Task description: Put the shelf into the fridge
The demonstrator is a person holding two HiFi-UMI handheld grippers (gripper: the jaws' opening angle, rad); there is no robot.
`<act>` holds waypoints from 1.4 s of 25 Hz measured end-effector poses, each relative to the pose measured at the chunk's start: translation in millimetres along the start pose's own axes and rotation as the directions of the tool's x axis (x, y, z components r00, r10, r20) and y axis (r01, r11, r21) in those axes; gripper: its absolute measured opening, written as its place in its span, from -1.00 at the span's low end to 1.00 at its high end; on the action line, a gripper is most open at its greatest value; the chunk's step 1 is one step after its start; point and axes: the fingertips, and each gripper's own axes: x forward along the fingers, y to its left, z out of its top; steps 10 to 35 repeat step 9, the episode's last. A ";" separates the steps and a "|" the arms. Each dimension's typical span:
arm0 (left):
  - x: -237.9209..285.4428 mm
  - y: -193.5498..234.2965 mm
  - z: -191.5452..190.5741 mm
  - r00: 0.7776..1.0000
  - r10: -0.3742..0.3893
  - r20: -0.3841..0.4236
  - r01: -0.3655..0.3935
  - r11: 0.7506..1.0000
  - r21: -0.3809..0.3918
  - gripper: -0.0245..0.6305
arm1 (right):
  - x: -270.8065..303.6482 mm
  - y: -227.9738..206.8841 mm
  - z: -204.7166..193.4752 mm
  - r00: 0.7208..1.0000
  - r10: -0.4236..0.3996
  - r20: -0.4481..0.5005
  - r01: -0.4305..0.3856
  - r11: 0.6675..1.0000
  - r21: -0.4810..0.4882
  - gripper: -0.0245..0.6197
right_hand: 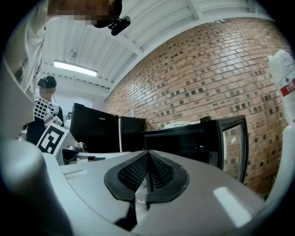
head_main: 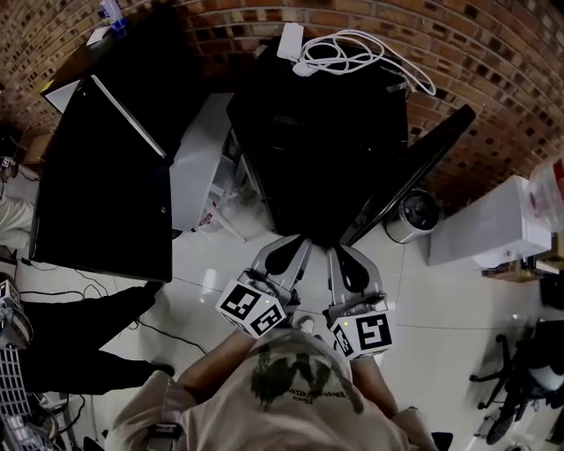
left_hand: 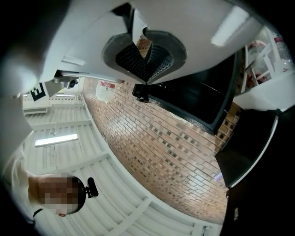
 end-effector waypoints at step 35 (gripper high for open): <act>-10.1 5.9 10.0 1.000 0.018 0.021 -0.019 0.998 0.051 -0.93 | 2.1 8.9 1.4 1.000 0.019 -0.004 -0.019 1.000 -0.007 -0.93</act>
